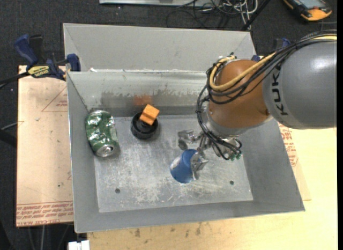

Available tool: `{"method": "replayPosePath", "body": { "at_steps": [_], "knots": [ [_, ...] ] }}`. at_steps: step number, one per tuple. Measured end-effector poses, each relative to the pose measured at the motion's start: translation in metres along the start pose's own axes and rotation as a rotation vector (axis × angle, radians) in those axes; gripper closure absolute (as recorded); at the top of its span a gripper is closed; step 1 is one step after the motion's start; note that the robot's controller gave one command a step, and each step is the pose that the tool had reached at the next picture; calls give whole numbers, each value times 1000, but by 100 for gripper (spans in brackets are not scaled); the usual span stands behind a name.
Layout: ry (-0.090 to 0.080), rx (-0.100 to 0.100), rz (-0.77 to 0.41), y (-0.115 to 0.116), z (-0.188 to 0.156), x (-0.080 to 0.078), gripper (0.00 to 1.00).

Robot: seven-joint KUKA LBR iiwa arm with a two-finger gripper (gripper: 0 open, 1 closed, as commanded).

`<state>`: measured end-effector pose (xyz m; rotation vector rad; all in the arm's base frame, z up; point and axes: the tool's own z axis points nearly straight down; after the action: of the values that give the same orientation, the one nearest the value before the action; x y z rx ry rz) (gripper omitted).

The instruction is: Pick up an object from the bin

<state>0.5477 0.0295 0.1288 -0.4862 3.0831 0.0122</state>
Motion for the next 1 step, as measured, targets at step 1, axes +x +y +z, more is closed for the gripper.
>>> {"method": "replayPosePath", "body": {
  "at_steps": [1],
  "knots": [
    [0, 0, 0, 0, 0, 0, 100]
  ]
}}
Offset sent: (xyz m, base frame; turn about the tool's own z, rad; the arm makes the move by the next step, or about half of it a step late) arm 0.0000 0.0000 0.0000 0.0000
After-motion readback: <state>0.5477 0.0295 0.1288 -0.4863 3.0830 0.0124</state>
